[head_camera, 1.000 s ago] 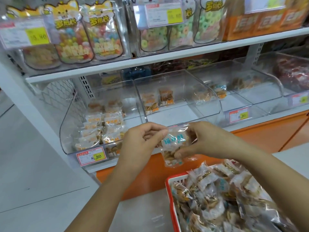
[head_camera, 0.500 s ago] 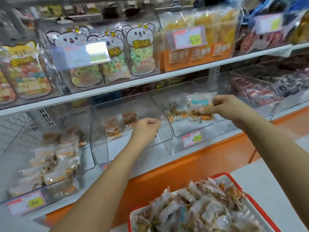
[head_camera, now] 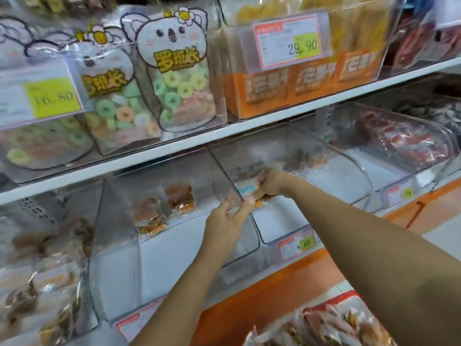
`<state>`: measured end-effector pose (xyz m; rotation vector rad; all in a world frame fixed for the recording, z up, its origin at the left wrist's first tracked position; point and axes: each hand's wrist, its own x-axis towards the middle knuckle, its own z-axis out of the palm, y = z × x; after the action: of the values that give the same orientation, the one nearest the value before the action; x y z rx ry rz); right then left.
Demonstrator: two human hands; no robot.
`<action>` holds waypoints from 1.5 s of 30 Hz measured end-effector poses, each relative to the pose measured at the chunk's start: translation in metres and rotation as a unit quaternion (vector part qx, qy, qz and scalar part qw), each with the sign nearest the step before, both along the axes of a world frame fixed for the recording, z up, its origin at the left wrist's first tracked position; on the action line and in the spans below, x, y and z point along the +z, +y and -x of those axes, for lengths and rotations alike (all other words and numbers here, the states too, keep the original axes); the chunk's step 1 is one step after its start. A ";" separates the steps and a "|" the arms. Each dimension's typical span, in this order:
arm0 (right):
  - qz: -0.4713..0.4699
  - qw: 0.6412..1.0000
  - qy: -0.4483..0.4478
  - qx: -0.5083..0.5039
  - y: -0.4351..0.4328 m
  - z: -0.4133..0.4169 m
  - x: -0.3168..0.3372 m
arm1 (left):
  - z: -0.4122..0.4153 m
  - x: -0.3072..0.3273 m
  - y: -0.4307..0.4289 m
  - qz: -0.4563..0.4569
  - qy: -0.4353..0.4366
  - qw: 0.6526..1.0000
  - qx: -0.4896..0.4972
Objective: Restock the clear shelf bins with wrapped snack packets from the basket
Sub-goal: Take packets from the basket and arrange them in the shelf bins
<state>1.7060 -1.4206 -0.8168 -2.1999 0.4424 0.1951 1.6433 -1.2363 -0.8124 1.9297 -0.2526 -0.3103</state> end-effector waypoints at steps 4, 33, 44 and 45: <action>0.141 0.989 -0.039 -0.013 0.005 -0.012 -0.016 | -0.001 -0.005 0.000 0.013 -0.004 1.000 0.004; 0.215 0.939 0.133 0.234 -0.005 0.308 -0.056 | 0.195 -0.095 0.041 -0.261 0.003 0.933 -0.249; 0.170 0.960 0.102 0.197 -0.008 0.330 -0.075 | 0.203 -0.102 0.019 -0.269 -0.083 0.938 -0.200; 0.135 0.973 0.079 0.170 -0.008 0.329 -0.071 | 0.195 -0.093 0.022 -0.225 -0.053 0.956 -0.183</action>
<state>1.3767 -1.4283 -0.8876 -2.5302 0.1805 0.5258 1.4479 -1.2146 -0.9051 2.3488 -0.6623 -0.5467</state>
